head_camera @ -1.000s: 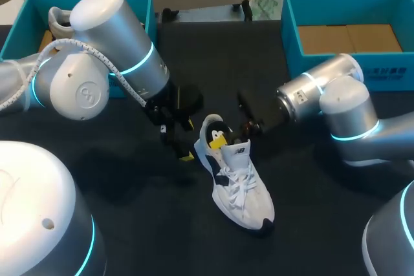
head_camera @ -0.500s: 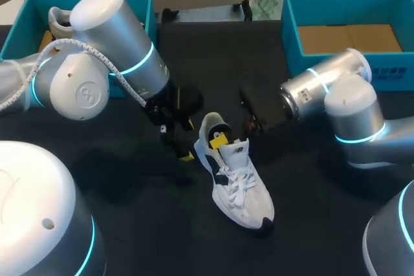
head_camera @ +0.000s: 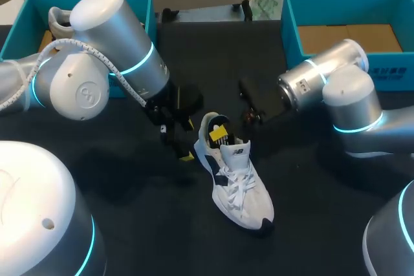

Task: Take the shoe out of the shoebox, open the shoe tongue, remove and reinsert the insole, then place the shoe into the shoebox

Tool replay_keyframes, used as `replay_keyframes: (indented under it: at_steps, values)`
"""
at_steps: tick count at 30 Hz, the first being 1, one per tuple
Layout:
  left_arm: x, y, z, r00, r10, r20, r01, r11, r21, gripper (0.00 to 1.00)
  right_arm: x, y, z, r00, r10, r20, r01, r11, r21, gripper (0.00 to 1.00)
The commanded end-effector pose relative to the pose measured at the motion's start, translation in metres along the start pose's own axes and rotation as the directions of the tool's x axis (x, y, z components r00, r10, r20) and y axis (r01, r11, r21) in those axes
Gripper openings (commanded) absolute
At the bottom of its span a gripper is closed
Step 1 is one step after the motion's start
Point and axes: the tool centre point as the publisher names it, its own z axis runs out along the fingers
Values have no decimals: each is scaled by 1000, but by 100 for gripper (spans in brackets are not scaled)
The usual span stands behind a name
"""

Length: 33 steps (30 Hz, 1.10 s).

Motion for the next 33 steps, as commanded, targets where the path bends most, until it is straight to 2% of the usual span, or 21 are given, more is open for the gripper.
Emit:
replay_keyframes:
  at_steps: [1, 6, 14, 15, 17, 18, 29, 33]
  values:
    - [0, 0, 1, 1000, 0, 1, 0, 1000, -2, 100, -10, -3, 5, 1000, 22, -11, -22, 1000, 4, 0]
    - [0, 0, 1, 1000, 0, 1, 0, 1000, -2, 100, -10, -15, 6, 997, 72, 5, -72, 997, 1, 0]
    - [0, 0, 1, 1000, 0, 1, 0, 1000, -2, 100, 5, -22, 5, 996, 76, 42, -75, 997, -20, 0]
    - [0, 0, 1, 1000, 0, 1, 0, 1000, -2, 100, 8, -21, 5, 997, 68, 49, -67, 998, -22, 27]
    - [0, 0, 1, 1000, 0, 1, 0, 1000, -2, 100, 12, -19, 3, 997, 53, 55, -52, 998, -22, 45]
    - [0, 0, 1, 1000, 0, 1, 0, 1000, -2, 100, 13, -17, 3, 997, 47, 59, -46, 999, -19, 48]
    - [0, 0, 1, 1000, 0, 1, 0, 1000, -2, 100, 17, -7, 0, 996, 13, 88, -14, 1000, 9, 53]
    - [0, 0, 1, 1000, 0, 1, 0, 1000, -2, 100, 20, -5, -3, 995, 6, 104, -7, 1000, 14, 51]
